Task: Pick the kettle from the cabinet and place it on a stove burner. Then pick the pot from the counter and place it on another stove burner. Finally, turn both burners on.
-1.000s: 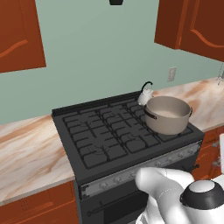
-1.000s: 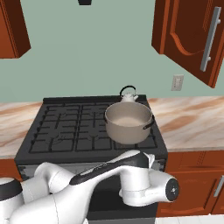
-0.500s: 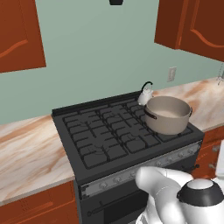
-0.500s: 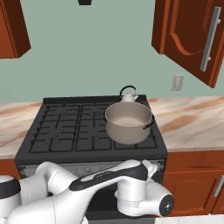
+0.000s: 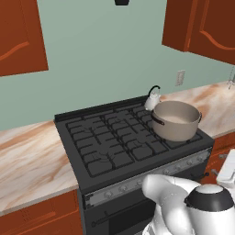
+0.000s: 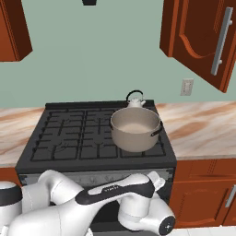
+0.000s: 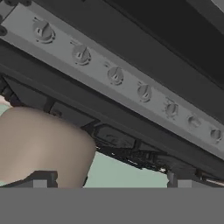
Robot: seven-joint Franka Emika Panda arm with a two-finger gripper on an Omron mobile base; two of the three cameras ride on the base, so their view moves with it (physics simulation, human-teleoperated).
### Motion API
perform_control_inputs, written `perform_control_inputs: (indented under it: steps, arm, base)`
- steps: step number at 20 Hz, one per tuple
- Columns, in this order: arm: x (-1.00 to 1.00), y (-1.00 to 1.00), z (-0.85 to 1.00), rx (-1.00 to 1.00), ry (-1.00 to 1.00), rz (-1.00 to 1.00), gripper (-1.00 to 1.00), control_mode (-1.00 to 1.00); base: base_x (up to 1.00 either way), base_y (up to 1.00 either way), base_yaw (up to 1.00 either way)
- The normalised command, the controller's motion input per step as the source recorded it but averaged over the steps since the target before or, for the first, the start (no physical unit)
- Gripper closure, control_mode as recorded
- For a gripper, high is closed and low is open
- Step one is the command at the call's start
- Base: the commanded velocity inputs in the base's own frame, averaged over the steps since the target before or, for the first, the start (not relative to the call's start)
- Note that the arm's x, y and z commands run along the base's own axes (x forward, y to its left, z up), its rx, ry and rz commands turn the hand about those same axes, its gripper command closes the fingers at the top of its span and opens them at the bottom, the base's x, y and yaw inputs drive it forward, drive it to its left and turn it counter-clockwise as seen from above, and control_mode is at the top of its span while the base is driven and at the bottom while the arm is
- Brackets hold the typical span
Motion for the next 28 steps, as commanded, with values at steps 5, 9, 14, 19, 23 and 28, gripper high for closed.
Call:
perform_control_inputs:
  steps: [5,9,14,19,23,28]
  arm:
    - [0.09,-0.07,-0.04,0.11,-0.01,-0.02,-1.0,-1.0]
    - [0.09,0.0,-0.16,0.11,0.0,-0.07,-1.0,-1.0]
    - [0.01,-0.03,-0.18,0.1,0.06,-0.03,-1.0,-1.0]
    - [0.01,0.0,-0.21,0.09,0.0,-0.03,-1.0,-1.0]
    - [0.03,0.07,-0.13,0.04,-0.01,-0.04,-1.0,-1.0]
    - [0.11,0.08,-0.1,0.0,0.0,-0.05,-1.0,-1.0]
  base:
    - [0.0,0.0,0.0]
    - [0.0,0.0,0.0]
    - [0.0,0.0,0.0]
    - [0.0,0.0,0.0]
    - [0.0,0.0,0.0]
    - [0.0,0.0,0.0]
